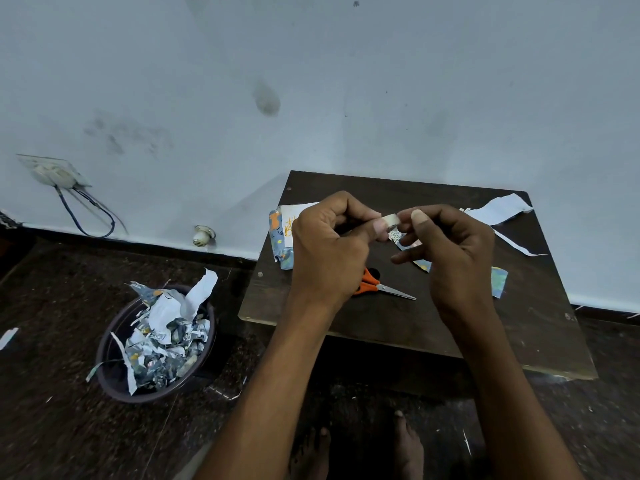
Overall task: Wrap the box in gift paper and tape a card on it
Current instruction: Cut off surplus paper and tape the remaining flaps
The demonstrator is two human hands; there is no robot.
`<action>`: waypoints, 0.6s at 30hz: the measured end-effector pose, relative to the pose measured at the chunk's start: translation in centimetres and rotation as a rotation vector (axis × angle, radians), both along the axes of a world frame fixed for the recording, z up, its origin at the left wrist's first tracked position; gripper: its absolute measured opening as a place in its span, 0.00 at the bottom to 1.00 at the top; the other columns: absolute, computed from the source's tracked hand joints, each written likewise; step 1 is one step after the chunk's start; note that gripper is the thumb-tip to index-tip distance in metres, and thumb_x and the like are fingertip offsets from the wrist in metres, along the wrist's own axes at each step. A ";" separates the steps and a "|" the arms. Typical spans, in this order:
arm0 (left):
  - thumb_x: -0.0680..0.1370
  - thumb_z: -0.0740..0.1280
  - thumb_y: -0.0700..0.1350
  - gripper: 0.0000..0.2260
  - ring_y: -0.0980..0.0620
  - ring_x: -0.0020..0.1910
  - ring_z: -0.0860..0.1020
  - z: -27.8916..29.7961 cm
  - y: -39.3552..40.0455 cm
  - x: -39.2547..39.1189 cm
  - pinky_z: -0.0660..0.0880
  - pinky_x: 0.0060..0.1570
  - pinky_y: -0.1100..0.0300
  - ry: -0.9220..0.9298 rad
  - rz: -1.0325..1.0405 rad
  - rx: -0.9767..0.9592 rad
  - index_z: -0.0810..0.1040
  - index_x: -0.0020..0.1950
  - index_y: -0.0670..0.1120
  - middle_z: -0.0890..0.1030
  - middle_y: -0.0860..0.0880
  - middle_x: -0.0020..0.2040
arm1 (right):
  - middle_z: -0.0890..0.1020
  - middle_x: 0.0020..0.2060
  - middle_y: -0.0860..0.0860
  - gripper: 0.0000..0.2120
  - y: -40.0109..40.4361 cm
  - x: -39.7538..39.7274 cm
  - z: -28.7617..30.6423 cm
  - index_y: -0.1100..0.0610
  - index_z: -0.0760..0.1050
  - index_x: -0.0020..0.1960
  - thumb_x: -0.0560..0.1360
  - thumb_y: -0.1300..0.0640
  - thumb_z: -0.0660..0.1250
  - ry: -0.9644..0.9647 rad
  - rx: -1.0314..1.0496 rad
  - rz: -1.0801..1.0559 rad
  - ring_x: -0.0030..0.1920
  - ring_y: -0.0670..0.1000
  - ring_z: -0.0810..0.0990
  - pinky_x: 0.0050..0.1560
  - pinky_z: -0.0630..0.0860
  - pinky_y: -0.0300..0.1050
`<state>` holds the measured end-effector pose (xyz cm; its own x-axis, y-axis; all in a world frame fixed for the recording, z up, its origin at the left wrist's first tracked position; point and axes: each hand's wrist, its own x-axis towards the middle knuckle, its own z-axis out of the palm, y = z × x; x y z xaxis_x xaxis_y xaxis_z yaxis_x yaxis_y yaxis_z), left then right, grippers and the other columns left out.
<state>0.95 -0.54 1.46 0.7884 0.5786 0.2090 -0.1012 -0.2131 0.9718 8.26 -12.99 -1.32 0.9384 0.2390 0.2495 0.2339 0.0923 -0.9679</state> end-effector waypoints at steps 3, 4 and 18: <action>0.74 0.74 0.34 0.10 0.51 0.38 0.85 0.1 0.0 -0.1 0.83 0.46 0.46 0.009 0.005 -0.012 0.80 0.38 0.47 0.85 0.48 0.35 | 0.83 0.38 0.58 0.12 0.1 -0.1 -0.2 0.61 0.85 0.47 0.78 0.53 0.69 -0.068 -0.034 -0.049 0.35 0.52 0.81 0.32 0.82 0.55; 0.73 0.75 0.34 0.09 0.51 0.38 0.85 0.1 -0.1 -0.1 0.83 0.46 0.45 0.010 0.005 -0.020 0.80 0.39 0.47 0.85 0.48 0.36 | 0.83 0.38 0.56 0.09 0.1 -0.2 -0.2 0.59 0.85 0.46 0.78 0.54 0.71 -0.107 -0.052 -0.068 0.36 0.52 0.82 0.32 0.82 0.54; 0.73 0.73 0.33 0.12 0.46 0.39 0.86 -0.1 -0.2 0.1 0.83 0.44 0.49 -0.009 -0.010 -0.070 0.80 0.37 0.49 0.85 0.46 0.36 | 0.80 0.35 0.49 0.05 1.1 -0.9 -0.5 0.58 0.80 0.41 0.75 0.62 0.71 -0.477 -0.329 -0.350 0.34 0.47 0.77 0.35 0.73 0.46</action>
<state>1.04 -0.71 1.31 0.7926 0.5841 0.1751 -0.1116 -0.1433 0.9834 7.31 -11.92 -1.85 0.7798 0.0757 0.6215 0.6047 -0.3484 -0.7162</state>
